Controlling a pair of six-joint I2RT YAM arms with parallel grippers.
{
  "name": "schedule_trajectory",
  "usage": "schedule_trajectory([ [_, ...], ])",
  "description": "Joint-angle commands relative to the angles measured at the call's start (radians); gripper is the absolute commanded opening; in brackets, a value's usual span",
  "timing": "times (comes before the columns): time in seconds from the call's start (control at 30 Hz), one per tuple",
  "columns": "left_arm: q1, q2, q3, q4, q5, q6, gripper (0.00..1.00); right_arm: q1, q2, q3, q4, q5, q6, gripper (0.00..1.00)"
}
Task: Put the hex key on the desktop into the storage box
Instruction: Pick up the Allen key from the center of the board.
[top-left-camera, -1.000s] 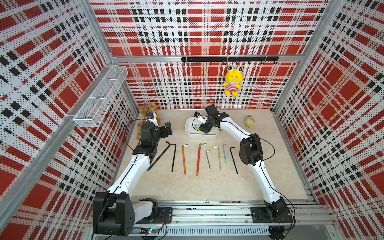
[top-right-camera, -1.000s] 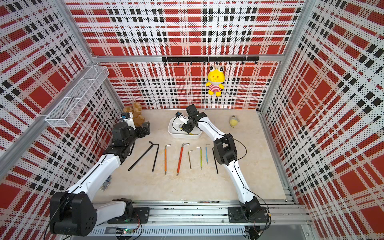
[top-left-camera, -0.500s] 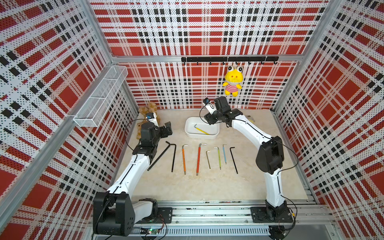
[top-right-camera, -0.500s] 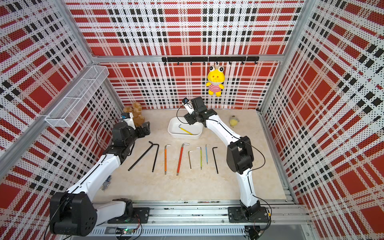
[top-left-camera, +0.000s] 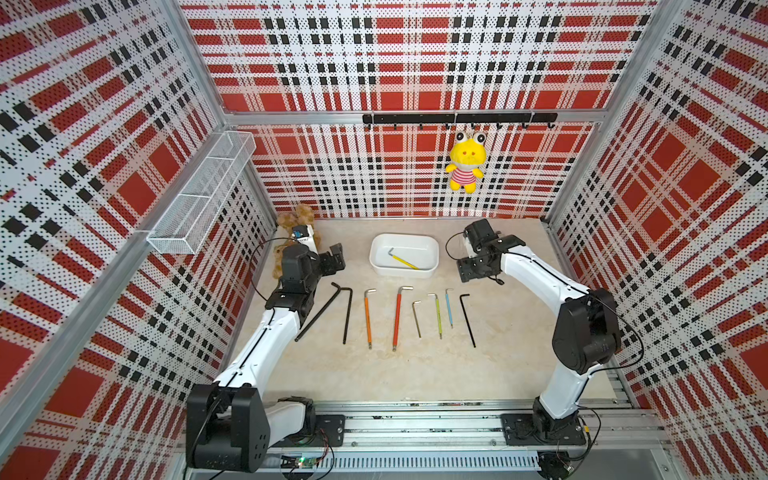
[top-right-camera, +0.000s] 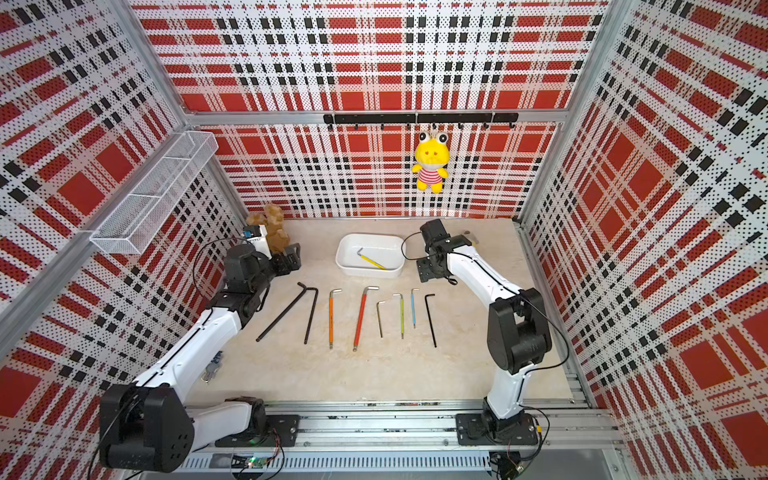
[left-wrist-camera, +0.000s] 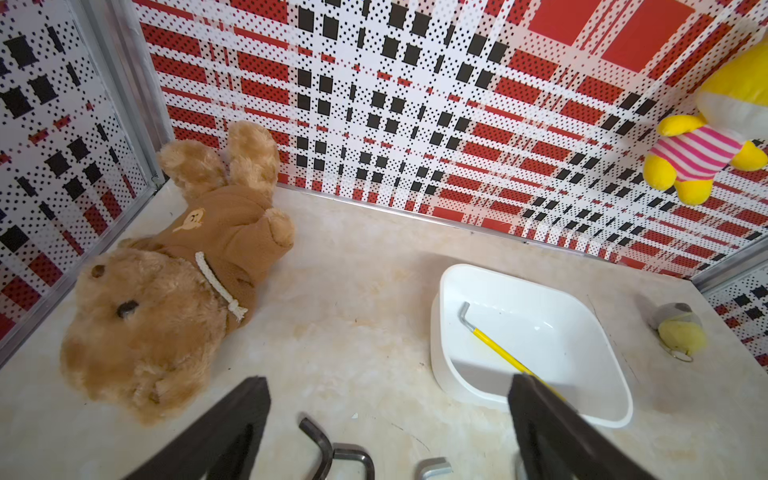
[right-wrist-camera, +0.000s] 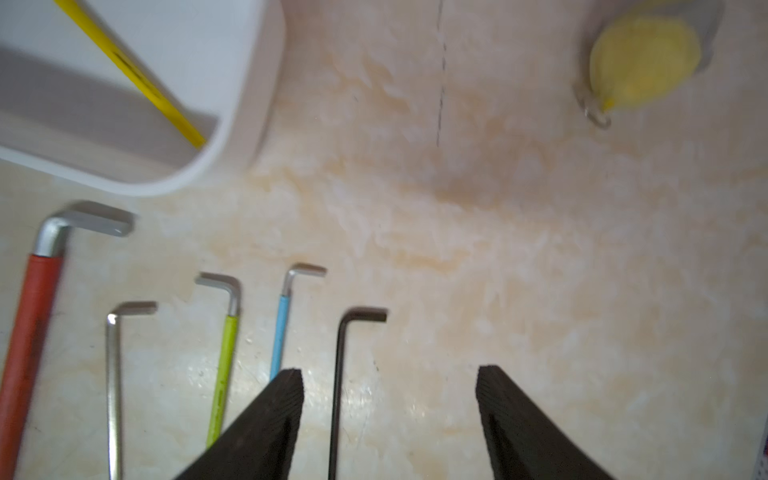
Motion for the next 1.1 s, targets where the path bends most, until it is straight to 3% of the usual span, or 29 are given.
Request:
schedule_trajectory([
  [0.0,-0.009,-0.002,-0.005,0.015,0.007,-0.007,0.97,0.006,-0.037,-0.025,-0.069,-0.049,0.074,0.74],
  [0.27,-0.023,-0.032,-0.017,0.014,-0.016,0.0,0.97,0.007,0.02,-0.135,-0.001,-0.152,0.112,0.68],
  [0.93,-0.026,-0.026,-0.013,0.017,-0.02,0.005,0.97,0.065,0.112,-0.228,0.081,-0.13,0.179,0.57],
  [1.07,-0.026,-0.031,-0.015,0.017,-0.022,0.006,0.97,0.068,0.125,-0.235,0.081,-0.113,0.182,0.5],
])
